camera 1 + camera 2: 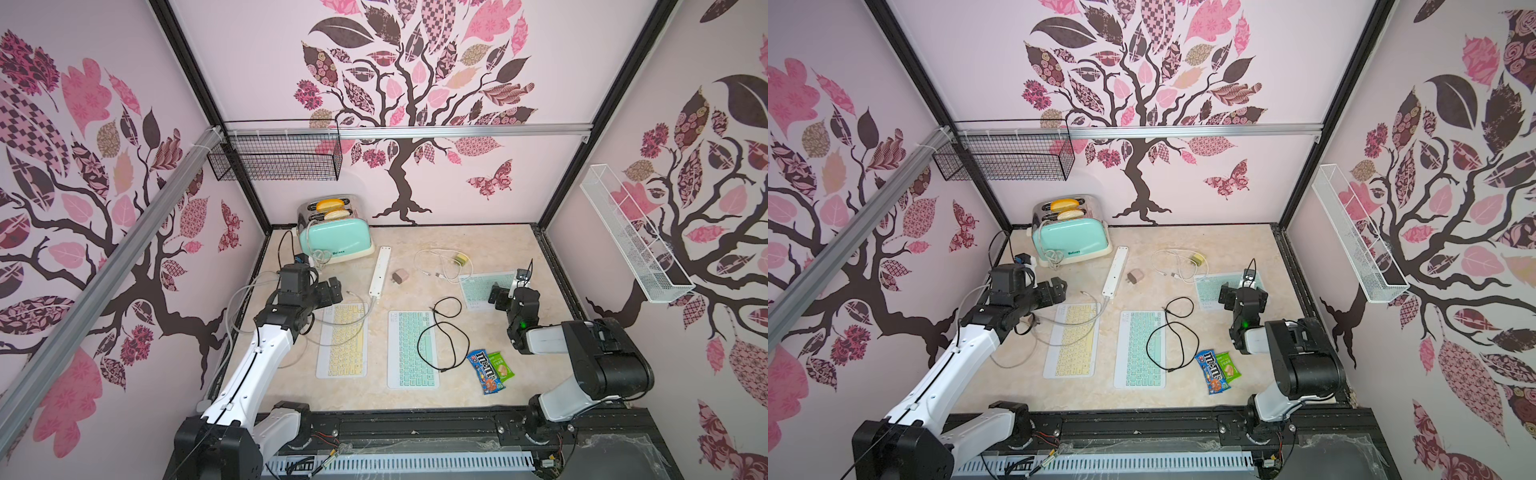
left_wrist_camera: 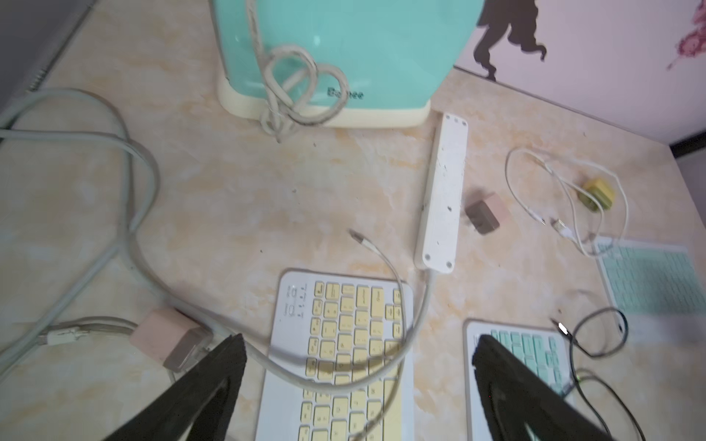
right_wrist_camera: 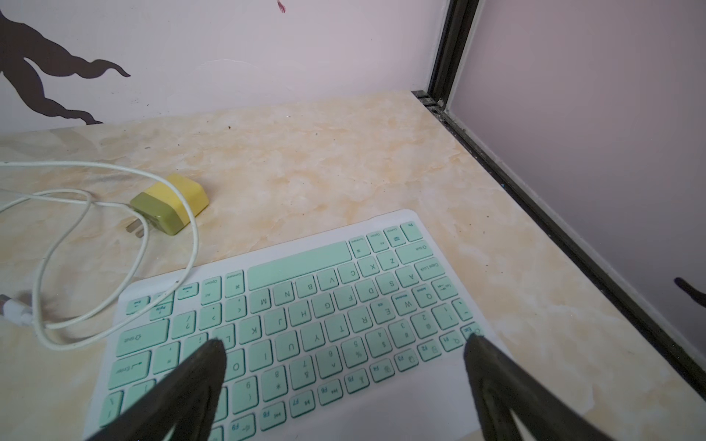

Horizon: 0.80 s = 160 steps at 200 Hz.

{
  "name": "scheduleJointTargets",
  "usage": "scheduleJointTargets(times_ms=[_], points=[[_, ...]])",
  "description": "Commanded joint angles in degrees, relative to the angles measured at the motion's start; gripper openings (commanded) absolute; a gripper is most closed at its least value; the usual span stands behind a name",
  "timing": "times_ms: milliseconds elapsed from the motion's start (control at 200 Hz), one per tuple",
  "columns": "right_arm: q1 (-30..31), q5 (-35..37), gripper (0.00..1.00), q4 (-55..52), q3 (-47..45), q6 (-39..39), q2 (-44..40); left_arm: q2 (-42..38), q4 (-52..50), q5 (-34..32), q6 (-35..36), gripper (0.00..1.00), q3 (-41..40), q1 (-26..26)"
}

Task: Unplug the wireless keyboard
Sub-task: Reset both arms

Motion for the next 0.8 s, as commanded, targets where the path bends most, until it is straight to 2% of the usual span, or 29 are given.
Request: scheduleJointTargets(times_ms=[0, 175, 325, 490, 545, 610, 660, 695, 720, 745, 770, 795], points=[[-0.2, -0.4, 0.99, 1.7, 0.5, 0.7, -0.8, 0.1, 12.9, -12.4, 6.9, 0.98, -3.4, 0.2], [-0.2, -0.4, 0.99, 1.5, 0.5, 0.7, -0.9, 4.4, 30.9, -26.3, 17.3, 0.98, -11.4, 0.2], [-0.3, -0.5, 0.99, 1.5, 0.5, 0.7, -0.8, 9.6, 46.6, -27.3, 22.8, 0.98, -19.1, 1.0], [-0.3, -0.5, 0.99, 1.4, 0.7, 0.7, -0.8, 14.6, 57.6, -18.0, 18.6, 0.98, -24.4, 3.8], [-0.3, -0.5, 0.99, 1.4, 0.6, 0.7, -0.8, 18.1, 65.6, -14.9, 19.9, 0.97, -26.2, 3.7], [-0.3, -0.5, 0.99, 1.5, 0.6, 0.7, -0.8, 18.1, 58.3, -11.3, 19.6, 0.97, -23.2, 3.6], [-0.3, -0.5, 0.99, 1.5, 0.6, 0.7, -0.9, 20.5, 61.0, -9.8, 19.0, 0.97, -22.7, 3.8], [-0.3, -0.5, 0.99, 1.5, 0.5, 0.7, -0.9, 23.1, 64.5, -5.4, 19.7, 0.98, -23.3, 4.2], [-0.3, -0.4, 0.99, 1.4, 0.6, 0.7, -0.9, 25.1, 69.3, -7.2, 18.9, 0.98, -23.8, 4.4], [-0.3, -0.5, 0.99, 1.4, 0.6, 0.7, -0.9, 25.2, 68.4, -8.9, 16.8, 0.98, -23.9, 5.4], [-0.3, -0.5, 0.99, 1.5, 0.6, 0.7, -0.9, 24.9, 67.2, -6.5, 14.9, 0.98, -24.2, 7.3], [-0.3, -0.5, 0.99, 1.4, 0.6, 0.7, -0.9, 26.2, 70.9, -3.6, 14.0, 0.98, -25.3, 9.0]])
